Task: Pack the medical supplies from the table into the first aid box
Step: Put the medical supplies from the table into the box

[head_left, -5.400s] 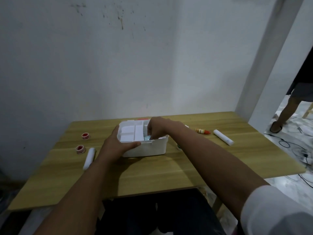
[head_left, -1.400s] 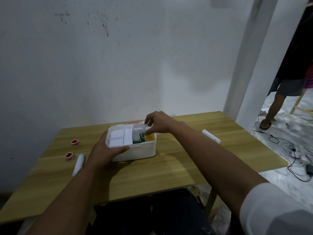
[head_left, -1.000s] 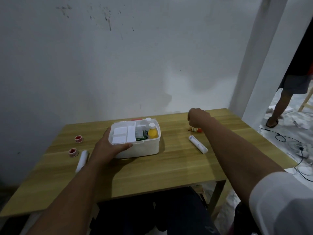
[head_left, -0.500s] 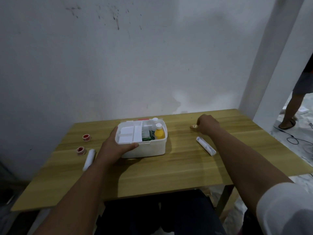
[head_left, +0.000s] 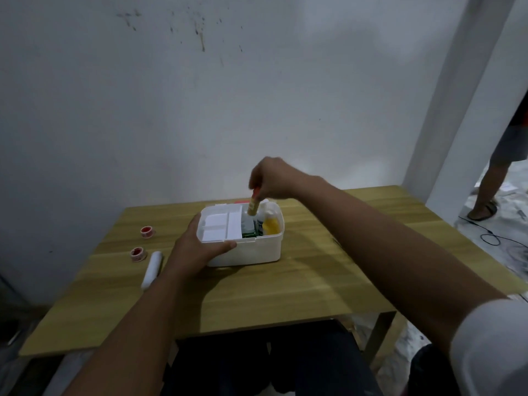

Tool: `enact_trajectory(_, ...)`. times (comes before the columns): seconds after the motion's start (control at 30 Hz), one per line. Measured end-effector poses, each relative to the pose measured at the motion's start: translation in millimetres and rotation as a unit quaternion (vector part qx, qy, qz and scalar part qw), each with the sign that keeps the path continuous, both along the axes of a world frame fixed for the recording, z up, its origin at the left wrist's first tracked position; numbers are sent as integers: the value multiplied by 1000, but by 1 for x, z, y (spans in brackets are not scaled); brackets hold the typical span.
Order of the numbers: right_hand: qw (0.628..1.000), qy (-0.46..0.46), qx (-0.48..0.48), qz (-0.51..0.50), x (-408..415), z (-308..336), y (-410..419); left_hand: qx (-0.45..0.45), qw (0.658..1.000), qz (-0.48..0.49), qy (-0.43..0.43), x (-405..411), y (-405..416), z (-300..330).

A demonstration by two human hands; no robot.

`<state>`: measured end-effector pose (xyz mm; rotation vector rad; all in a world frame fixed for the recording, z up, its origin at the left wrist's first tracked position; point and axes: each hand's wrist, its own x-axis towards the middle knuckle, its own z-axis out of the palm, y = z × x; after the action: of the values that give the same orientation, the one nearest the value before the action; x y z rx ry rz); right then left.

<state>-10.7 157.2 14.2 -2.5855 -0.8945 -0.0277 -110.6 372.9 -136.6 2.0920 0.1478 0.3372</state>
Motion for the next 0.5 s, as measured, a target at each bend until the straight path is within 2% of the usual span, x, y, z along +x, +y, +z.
enact_trajectory(0.1,989,-68,-131,18,-4,-19,22,-9,1000,-6,0,1,-1,0)
enact_trajectory(0.17,979,-94,-181,22,-4,-32,30,-11,1000,-12,-2,1,0,0)
enact_trajectory(0.37,961,-127,-242,41,-6,-49,37,-7,1000,-8,1,1,1,-1)
enact_trajectory(0.5,955,-113,-271,40,-5,-42,34,0,1000,-7,2,2,2,-2)
